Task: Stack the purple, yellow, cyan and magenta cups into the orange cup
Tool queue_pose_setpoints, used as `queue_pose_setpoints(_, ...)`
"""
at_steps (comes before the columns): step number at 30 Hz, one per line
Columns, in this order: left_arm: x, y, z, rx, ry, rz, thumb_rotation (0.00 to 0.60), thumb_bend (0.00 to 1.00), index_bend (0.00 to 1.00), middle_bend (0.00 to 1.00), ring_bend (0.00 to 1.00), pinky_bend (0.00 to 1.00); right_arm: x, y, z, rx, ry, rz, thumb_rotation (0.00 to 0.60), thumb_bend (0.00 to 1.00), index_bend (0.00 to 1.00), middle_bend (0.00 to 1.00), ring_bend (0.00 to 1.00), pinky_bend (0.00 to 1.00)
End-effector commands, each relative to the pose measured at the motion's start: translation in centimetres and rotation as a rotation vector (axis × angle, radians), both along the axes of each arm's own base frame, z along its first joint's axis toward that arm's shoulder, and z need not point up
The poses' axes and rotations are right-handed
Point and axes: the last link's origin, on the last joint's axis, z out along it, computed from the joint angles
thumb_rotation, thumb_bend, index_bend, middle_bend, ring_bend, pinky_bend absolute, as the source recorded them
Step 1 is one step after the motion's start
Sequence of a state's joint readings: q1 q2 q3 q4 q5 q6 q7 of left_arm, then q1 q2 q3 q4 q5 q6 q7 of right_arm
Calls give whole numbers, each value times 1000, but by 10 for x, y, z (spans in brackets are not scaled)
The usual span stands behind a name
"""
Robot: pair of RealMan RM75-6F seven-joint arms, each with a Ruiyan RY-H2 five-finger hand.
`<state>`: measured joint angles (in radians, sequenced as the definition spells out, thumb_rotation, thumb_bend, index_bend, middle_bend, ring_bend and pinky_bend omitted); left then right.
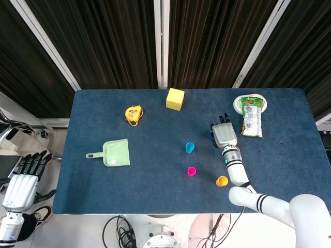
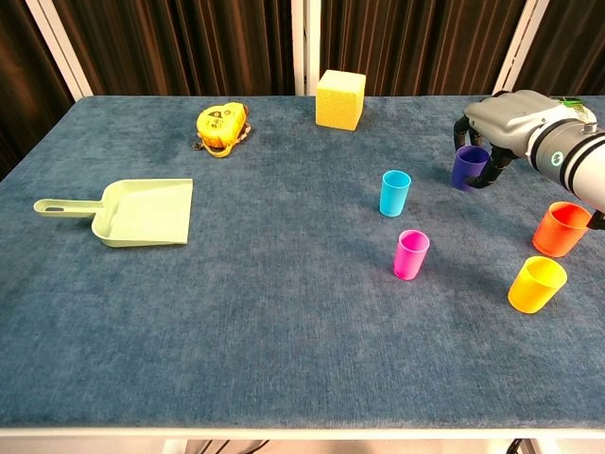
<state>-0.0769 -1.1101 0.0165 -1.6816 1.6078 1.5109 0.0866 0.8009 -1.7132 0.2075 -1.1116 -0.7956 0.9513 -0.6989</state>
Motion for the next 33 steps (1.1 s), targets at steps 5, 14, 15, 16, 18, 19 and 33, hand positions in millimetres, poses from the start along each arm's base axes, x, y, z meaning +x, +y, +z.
queue_pose_setpoints(5,-1,0,1,-1,4,6,600,11,5,0,0,0,10,7,33,-45,-71,56,600,241,551,513,121,0)
queue_pose_setpoints(14,0,1,-3,-12,6,3,600,11,5,0,0,0,-2,45,103,-18,-160,94,600,240,553,513,117,0)
queue_pose_setpoints(15,0,2,-4,-17,6,3,600,11,5,0,0,0,-6,51,109,1,-161,88,600,240,554,513,117,0)
queue_pose_setpoints(16,0,2,-5,-21,6,3,600,11,5,0,0,0,-9,55,114,11,-153,87,600,241,554,513,117,0)
queue_pose_setpoints(18,1,2,-5,-24,7,-2,600,11,5,0,0,0,-15,65,121,25,-131,88,600,241,554,514,117,0)
queue_pose_setpoints(19,1,2,-6,-24,8,-4,600,11,5,0,0,0,-18,69,123,32,-124,87,600,240,554,515,117,0)
queue_pose_setpoints(33,3,-1,-6,-18,9,-9,600,11,5,0,0,0,-45,101,117,123,-77,65,600,241,557,522,118,0)
